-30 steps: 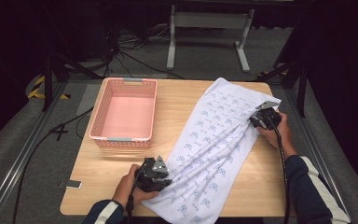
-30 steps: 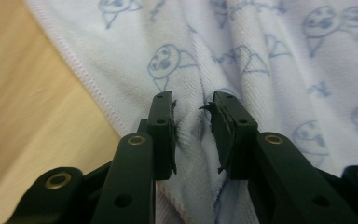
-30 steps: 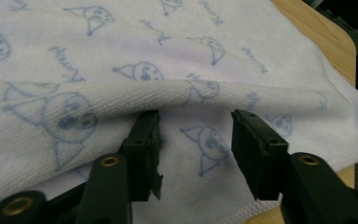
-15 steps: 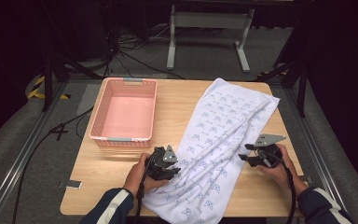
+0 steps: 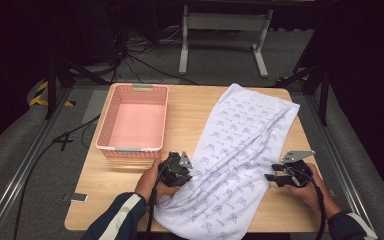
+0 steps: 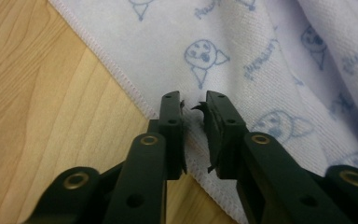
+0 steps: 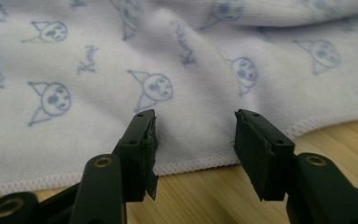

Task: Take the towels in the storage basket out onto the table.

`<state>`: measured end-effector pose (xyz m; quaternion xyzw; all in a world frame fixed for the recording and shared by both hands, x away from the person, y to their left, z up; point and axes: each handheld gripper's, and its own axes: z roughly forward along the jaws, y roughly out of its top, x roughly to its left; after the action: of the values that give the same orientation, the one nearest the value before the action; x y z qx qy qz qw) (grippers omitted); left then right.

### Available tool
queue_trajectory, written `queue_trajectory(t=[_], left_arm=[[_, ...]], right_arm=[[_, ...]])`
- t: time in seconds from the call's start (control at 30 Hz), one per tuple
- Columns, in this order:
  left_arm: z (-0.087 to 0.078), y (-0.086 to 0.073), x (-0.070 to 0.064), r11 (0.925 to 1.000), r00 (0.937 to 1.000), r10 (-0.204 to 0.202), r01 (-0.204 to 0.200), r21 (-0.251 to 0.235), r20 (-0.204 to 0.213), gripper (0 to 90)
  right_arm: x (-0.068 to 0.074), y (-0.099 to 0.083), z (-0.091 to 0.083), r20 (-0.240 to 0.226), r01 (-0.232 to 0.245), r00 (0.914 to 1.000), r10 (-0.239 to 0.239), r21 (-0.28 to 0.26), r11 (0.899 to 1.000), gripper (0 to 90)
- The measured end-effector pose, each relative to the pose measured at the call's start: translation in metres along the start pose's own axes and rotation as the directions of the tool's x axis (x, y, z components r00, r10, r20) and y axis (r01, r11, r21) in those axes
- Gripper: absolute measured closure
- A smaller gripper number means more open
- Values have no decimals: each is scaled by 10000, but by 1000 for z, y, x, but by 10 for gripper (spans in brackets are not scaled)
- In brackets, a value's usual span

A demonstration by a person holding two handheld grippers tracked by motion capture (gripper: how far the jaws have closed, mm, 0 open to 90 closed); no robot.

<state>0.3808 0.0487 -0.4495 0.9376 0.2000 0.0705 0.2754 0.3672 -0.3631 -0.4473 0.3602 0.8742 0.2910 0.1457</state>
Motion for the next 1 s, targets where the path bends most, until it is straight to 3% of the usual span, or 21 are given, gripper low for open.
queue_trajectory(t=[0.07,0.17,0.2,0.23,0.3,0.37,0.4,0.43,0.47,0.53,0.57,0.6,0.63,0.73,0.77,0.83,0.87,0.93,1.0], left_arm=[[-1,0,1,9999,9999,-68,69,97,-141,862],[-3,-2,1,9998,9998,-52,56,214,-180,880],[-5,-4,0,9994,9996,-106,115,319,-258,884],[-7,-6,0,9992,9998,-71,78,397,-194,885],[-9,-9,-3,9991,9999,-128,130,415,-51,886],[-14,-15,-17,9990,9997,-60,50,442,221,887],[-14,-15,-17,9990,9997,-60,50,442,221,887],[-16,-18,-30,9988,9980,62,-92,477,631,886],[-16,-18,-30,9988,9980,62,-92,477,631,885],[-18,-20,-46,9986,9924,388,-426,305,1170,881],[-20,-16,-55,9988,9929,482,-483,-20,1083,862],[-20,-16,-55,9988,9929,482,-483,-20,1083,809],[-20,-13,-53,9975,9941,618,-585,-389,896,809],[-16,1,-37,9894,9986,110,-34,-1451,520,671],[-12,6,-29,9877,9993,-205,249,-1547,299,613],[-5,14,-21,9881,9993,-344,362,-1497,146,575],[0,20,-17,9888,9995,-301,288,-1463,-69,455],[18,37,-5,9893,9988,-476,456,-1384,-115,370],[23,43,-1,9889,9994,-328,305,-1456,-133,333]], right_arm=[[-8,-5,-7,426,-294,9987,284,218,9993,492],[-19,-12,-13,859,-622,9945,593,315,9976,492],[-34,-20,-20,1316,-1087,9859,1030,374,9934,489],[-39,-23,-22,1452,-1263,9821,1198,365,9913,486],[-45,-25,-24,1519,-1462,9786,1391,363,9886,481],[-59,-32,-30,1256,-2043,9725,1963,543,9774,458],[-58,-31,-31,1285,-2006,9731,1910,664,9774,459],[-55,-30,-32,1239,-1932,9755,1815,897,9770,459],[-55,-30,-32,1239,-1932,9755,1815,897,9770,459],[-47,-26,-34,1185,-1383,9852,1236,1251,9825,454],[-40,-24,-35,964,-1111,9901,1024,900,9897,463],[-40,-24,-35,964,-1111,9901,1024,900,9897,463],[-35,-19,-38,948,-846,9924,784,635,9944,462],[-28,-5,-40,621,-377,9973,398,-354,9987,453],[-29,0,-38,827,-231,9962,280,-607,9979,421],[-30,6,-35,1091,39,9940,51,-822,9966,398],[-36,20,-24,906,277,9956,-224,-580,9979,329],[-46,31,-13,623,151,9980,-125,-422,9990,302],[-51,36,-7,658,-58,9978,89,-485,9988,302]])
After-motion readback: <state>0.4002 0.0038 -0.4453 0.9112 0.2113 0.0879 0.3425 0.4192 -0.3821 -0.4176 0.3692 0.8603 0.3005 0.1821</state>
